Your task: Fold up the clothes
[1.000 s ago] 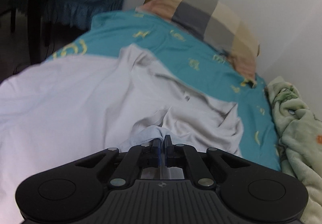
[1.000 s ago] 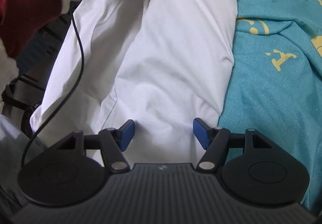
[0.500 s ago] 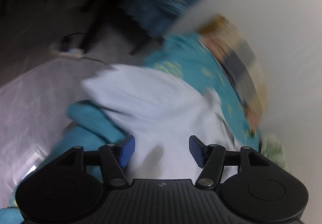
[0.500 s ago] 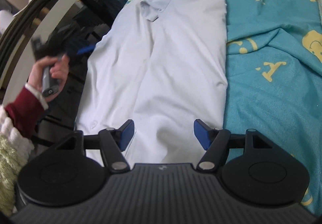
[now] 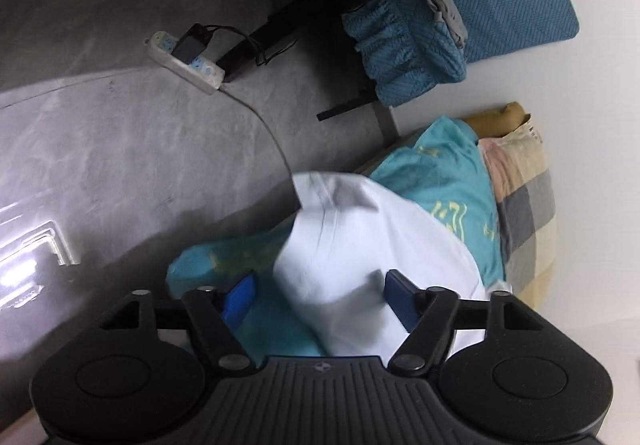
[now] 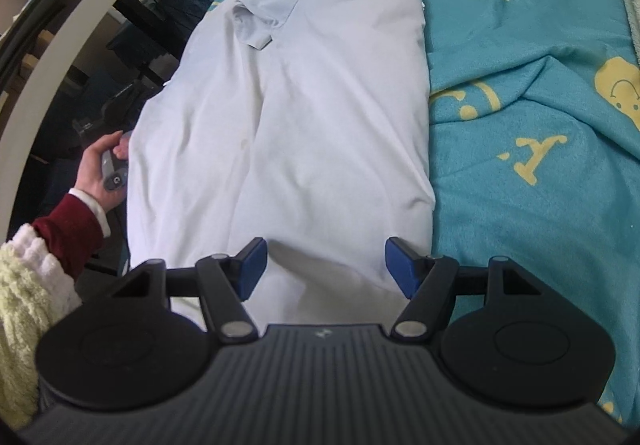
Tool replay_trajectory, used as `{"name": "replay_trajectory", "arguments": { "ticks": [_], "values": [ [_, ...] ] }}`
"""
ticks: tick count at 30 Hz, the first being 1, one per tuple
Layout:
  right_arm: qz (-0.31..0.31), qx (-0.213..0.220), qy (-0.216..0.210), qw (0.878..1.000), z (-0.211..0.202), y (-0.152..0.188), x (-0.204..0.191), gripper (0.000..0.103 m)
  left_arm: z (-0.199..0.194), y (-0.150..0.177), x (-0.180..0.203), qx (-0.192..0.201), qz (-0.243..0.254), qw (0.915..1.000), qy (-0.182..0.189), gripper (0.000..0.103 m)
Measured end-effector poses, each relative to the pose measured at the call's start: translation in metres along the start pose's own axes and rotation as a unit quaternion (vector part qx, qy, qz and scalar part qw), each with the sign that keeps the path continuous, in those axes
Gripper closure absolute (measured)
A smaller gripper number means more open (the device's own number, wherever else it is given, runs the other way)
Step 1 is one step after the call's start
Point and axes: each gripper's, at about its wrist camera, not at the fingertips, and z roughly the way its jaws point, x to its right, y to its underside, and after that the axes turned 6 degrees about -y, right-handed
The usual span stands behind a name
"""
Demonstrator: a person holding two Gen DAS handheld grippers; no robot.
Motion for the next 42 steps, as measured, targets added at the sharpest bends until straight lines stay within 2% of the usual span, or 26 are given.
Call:
{"name": "replay_trajectory", "arguments": {
  "ticks": [1,2,5,7,8,11,14,18,21,25,27,30,33,35,38,42],
  "values": [
    [0.000,-0.001,0.002,1.000,0.002,-0.001,-0.001,0.034,0.001,0.000,0.002,0.008,0.011,0.9999,0.000,0.072],
    [-0.001,-0.002,0.004,1.000,0.003,-0.002,-0.001,0.034,0.002,-0.001,0.004,0.015,0.021,0.9997,0.000,0.081],
    [0.001,0.002,0.003,1.000,0.003,-0.005,-0.004,0.034,0.004,-0.001,0.011,0.038,0.053,0.9979,-0.001,0.095],
    [0.003,0.013,0.001,1.000,-0.004,-0.005,-0.004,0.035,0.006,-0.002,0.016,0.053,0.074,0.9959,-0.001,0.096],
    [0.005,0.018,0.000,1.000,-0.007,-0.005,-0.004,0.035,-0.001,-0.002,0.025,0.068,0.101,0.9925,-0.006,0.097],
    [0.018,0.038,-0.006,0.999,-0.019,-0.005,0.000,0.034,-0.033,0.006,0.065,0.122,0.201,0.9716,-0.024,0.097],
    [0.033,0.057,-0.011,0.998,-0.031,-0.005,0.006,0.034,-0.052,0.016,0.113,0.128,0.266,0.9546,-0.043,0.098],
    [0.045,0.079,-0.015,0.996,-0.044,-0.003,0.014,0.034,-0.073,0.040,0.196,0.150,0.345,0.9259,-0.038,0.098],
    [0.053,0.092,-0.022,0.994,-0.052,-0.001,0.021,0.034,-0.074,0.078,0.259,0.152,0.405,0.9013,-0.028,0.098],
    [0.072,0.103,-0.033,0.992,-0.058,0.001,0.034,0.034,-0.057,0.153,0.321,0.135,0.478,0.8680,0.003,0.098],
    [0.084,0.107,-0.041,0.990,-0.059,0.001,0.040,0.034,-0.041,0.195,0.342,0.115,0.502,0.8574,0.013,0.098],
    [0.093,0.114,-0.050,0.988,-0.057,0.000,0.048,0.034,-0.013,0.251,0.352,0.095,0.516,0.8514,0.006,0.095],
    [0.102,0.104,-0.040,0.989,-0.048,-0.004,0.060,0.034,0.014,0.289,0.352,0.065,0.515,0.8547,-0.007,0.086],
    [0.115,0.106,-0.046,0.987,-0.047,-0.005,0.068,0.034,0.022,0.304,0.347,0.044,0.520,0.8528,-0.010,0.071],
    [0.128,0.109,-0.054,0.984,-0.047,-0.005,0.075,0.034,0.016,0.310,0.337,0.036,0.528,0.8487,-0.008,0.058],
    [0.127,0.120,-0.064,0.983,-0.051,-0.006,0.074,0.034,-0.031,0.297,0.308,0.033,0.532,0.8460,-0.002,0.043]
  ]
}}
